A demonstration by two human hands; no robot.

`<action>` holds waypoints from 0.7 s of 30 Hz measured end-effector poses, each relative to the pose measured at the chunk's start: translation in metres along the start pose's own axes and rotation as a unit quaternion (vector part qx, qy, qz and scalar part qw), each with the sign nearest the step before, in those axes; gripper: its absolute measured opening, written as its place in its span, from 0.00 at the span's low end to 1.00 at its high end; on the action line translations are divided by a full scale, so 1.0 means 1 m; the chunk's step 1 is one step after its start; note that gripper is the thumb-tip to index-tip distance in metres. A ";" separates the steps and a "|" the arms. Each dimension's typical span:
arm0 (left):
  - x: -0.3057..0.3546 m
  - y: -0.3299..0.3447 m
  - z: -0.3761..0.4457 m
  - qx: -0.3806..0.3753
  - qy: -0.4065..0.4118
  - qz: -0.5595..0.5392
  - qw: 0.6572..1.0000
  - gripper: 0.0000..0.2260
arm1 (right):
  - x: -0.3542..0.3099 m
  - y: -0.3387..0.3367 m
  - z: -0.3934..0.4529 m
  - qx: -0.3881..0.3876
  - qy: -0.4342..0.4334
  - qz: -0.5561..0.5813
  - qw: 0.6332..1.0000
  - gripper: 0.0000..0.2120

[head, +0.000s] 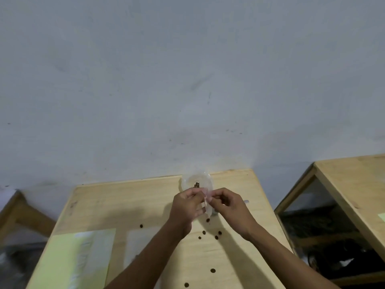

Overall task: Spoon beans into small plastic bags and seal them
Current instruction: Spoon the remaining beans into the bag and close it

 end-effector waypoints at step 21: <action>-0.015 -0.014 -0.007 0.051 0.268 0.433 0.859 0.23 | 0.001 0.000 0.013 0.049 -0.014 -0.177 0.983 0.06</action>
Point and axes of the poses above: each hand's wrist, its own z-axis towards the middle knuckle, its own y-axis out of the palm, x = y × z, the point moved 1 cm from there along z, towards the middle knuckle, and after that the axes turned 3 degrees about y, right-handed, at the moved point
